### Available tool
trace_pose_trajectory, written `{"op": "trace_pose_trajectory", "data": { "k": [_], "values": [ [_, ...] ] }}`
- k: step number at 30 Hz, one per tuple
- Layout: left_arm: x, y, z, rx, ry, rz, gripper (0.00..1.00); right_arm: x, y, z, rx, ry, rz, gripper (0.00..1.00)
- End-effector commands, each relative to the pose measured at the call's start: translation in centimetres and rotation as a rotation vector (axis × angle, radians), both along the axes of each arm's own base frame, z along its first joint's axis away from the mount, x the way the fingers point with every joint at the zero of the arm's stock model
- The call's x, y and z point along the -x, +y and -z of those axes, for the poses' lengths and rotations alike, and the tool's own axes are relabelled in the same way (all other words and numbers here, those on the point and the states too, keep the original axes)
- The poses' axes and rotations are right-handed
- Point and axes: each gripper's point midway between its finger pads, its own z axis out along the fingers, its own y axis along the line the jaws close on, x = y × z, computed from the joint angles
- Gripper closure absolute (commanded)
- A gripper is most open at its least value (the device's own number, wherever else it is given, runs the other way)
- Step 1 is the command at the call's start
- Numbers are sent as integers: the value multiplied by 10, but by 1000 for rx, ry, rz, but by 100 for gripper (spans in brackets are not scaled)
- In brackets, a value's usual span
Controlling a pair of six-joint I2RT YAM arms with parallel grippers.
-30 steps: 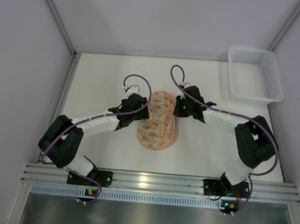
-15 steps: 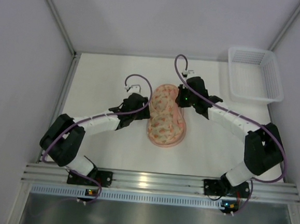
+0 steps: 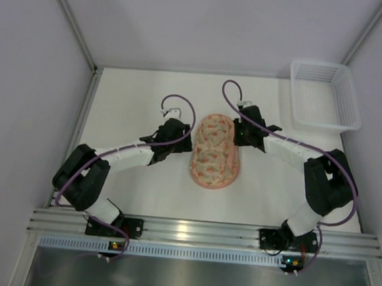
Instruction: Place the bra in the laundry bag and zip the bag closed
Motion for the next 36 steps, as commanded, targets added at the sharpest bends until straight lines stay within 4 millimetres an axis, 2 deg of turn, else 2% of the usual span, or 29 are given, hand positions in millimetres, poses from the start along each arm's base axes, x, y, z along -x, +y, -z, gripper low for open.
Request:
{"op": "trace_pose_trajectory", "data": {
  "k": [1,2,3,4,6,11,14,16,17,18,19,20,22,23,25,26,28,29,32,36],
  "values": [
    [-22,-11,-24,21,-79,14,28,9,-3,6,6,29,-12,78],
    [-24,-11,-26,18,-85,17,28,11,-3,4,2,30,-14,74],
    [-26,-12,-29,17,-93,19,28,13,-3,3,2,30,-15,58],
    [-30,-15,-35,22,-106,26,28,13,-5,-1,5,25,-15,51],
    [-33,-19,-41,26,-119,38,28,12,-9,-20,12,-9,-3,42],
    [-49,-39,-61,56,-153,84,28,11,-10,-80,-47,-131,-9,40],
    [-58,-55,-69,95,-155,105,29,17,2,-90,-107,-139,-57,41],
    [-63,-67,-71,130,-151,123,31,18,7,-84,-121,-138,-66,43],
    [-66,-71,-64,132,-138,126,32,18,8,-79,-123,-134,-69,44],
    [-71,-76,-69,149,-147,122,35,20,7,-67,-121,-128,-68,47],
    [-75,-78,-62,155,-130,98,36,12,12,-67,-149,-162,-60,49],
    [-77,-79,-60,155,-129,84,37,8,13,-57,-152,-158,-53,58],
    [-84,-75,-55,147,-132,39,40,-4,16,-48,-172,-172,-33,66],
    [-85,-76,-53,145,-134,35,40,-9,16,-34,-164,-145,-25,73],
    [-88,-78,-51,146,-133,38,41,-19,22,-28,-167,-133,-27,76],
    [-87,-81,-50,155,-125,51,41,-20,23,-11,-149,-96,-26,80],
    [-86,-84,-50,166,-118,61,41,-24,22,1,-127,-78,-16,83],
    [-86,-84,-48,164,-114,67,42,-22,19,17,-101,-45,-9,85],
    [-86,-82,-50,152,-124,66,42,-18,10,42,-54,-11,14,87],
    [-84,-77,-51,137,-132,64,41,-14,12,58,-56,26,4,87]
  ]
}}
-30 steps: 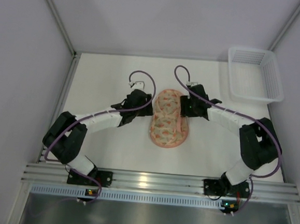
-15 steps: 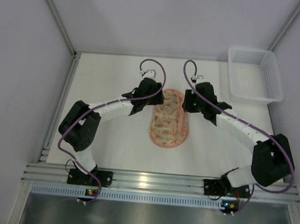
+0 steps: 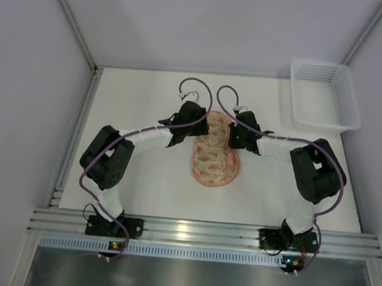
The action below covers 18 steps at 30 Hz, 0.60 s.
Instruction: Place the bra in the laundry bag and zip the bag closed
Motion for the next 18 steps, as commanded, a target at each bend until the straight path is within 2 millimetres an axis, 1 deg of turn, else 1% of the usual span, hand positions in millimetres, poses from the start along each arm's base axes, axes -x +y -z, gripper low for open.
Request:
{"op": "trace_pose_trajectory", "data": {
  "k": [1,3,5,7,8,9,10,11,12,13,14,15,16,17,18],
  "values": [
    [-10,-4,-30,44,-79,-9,42,-12,4,8,-14,-17,9,87],
    [-6,2,-30,41,-80,-28,42,-18,9,3,-25,-30,1,87],
    [4,11,-29,34,-76,-41,41,-27,14,-3,-34,-54,-9,87],
    [14,19,-33,35,-84,-36,42,-36,20,-7,-42,-83,-33,87],
    [16,21,-35,33,-88,-35,41,-45,27,-11,-47,-97,-43,87],
    [20,22,-37,19,-102,-18,41,-47,34,-14,-65,-100,-80,87],
    [25,24,-40,11,-116,-6,41,-52,40,-11,-77,-103,-99,87],
    [26,23,-42,2,-128,12,41,-61,49,-19,-99,-129,-125,87],
    [27,22,-42,-21,-140,31,41,-63,59,-22,-121,-142,-176,87],
    [27,24,-41,-30,-142,24,41,-67,65,-19,-131,-154,-198,86],
    [26,25,-41,-34,-147,23,42,-73,75,-29,-159,-181,-249,85],
    [24,26,-39,-54,-153,25,42,-77,79,-33,-140,-214,-305,84],
    [22,28,-37,-67,-158,15,42,-79,82,-30,-129,-211,-335,84],
    [18,34,-38,-94,-175,-14,43,-85,89,-40,-128,-220,-370,83],
    [14,38,-37,-122,-195,-19,43,-89,90,-42,-108,-240,-403,83]
  ]
}}
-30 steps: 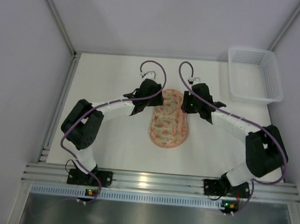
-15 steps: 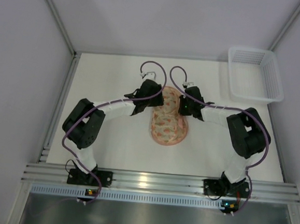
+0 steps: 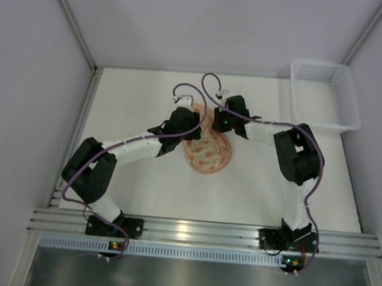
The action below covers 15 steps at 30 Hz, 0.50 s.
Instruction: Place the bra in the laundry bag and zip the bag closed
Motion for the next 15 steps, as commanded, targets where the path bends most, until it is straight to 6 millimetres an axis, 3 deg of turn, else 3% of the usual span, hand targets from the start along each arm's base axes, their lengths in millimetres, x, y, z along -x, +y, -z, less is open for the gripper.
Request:
{"op": "trace_pose_trajectory", "data": {
  "k": [1,3,4,6,7,9,10,12,13,15],
  "values": [
    [-19,12,-17,-62,-123,-46,43,-24,25,-33,-14,-142,-181,84],
    [-32,20,-26,-76,-168,-94,43,-31,31,-43,-28,-171,-209,84],
    [-41,20,-37,-54,-188,-105,43,-34,29,-46,-29,-171,-204,84],
    [-58,28,-39,-20,-178,-116,43,-42,22,-64,-79,-141,-141,85],
    [-68,28,-51,1,-197,-121,43,-47,11,-88,-114,-156,-96,85],
    [-87,36,-57,-9,-206,-130,44,-40,-1,-112,-208,-127,-25,80],
    [-90,36,-58,-21,-213,-114,44,-35,-8,-148,-250,-177,-11,78],
    [-93,24,-51,-85,-221,3,44,-23,-25,-160,-263,-179,42,72],
    [-94,9,-57,-69,-235,88,44,-10,-36,-172,-254,-179,68,70],
    [-98,-5,-57,-95,-253,183,43,-1,-50,-176,-226,-174,127,69]
  ]
}}
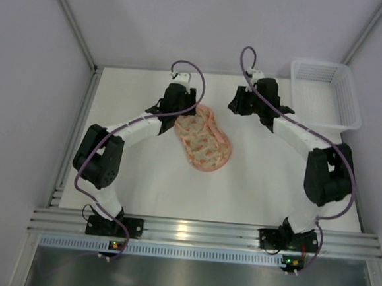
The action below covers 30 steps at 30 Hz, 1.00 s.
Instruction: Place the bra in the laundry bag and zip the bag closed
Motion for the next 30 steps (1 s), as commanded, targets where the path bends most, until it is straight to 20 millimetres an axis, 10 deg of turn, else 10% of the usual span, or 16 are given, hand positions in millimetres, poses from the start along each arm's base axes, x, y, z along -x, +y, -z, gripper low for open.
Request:
{"op": "trace_pose_trajectory", "data": {
  "k": [1,12,22,30],
  "values": [
    [-1,-55,-19,-14,-78,319,43,24,-19,-75,-68,-94,88,69],
    [54,-90,54,-124,105,631,42,103,-68,-35,-65,-14,240,67],
    [36,-45,133,32,381,-100,54,120,-50,12,-74,77,183,64],
    [45,-14,116,156,293,-467,56,122,-28,25,-54,84,135,62]
  ]
}}
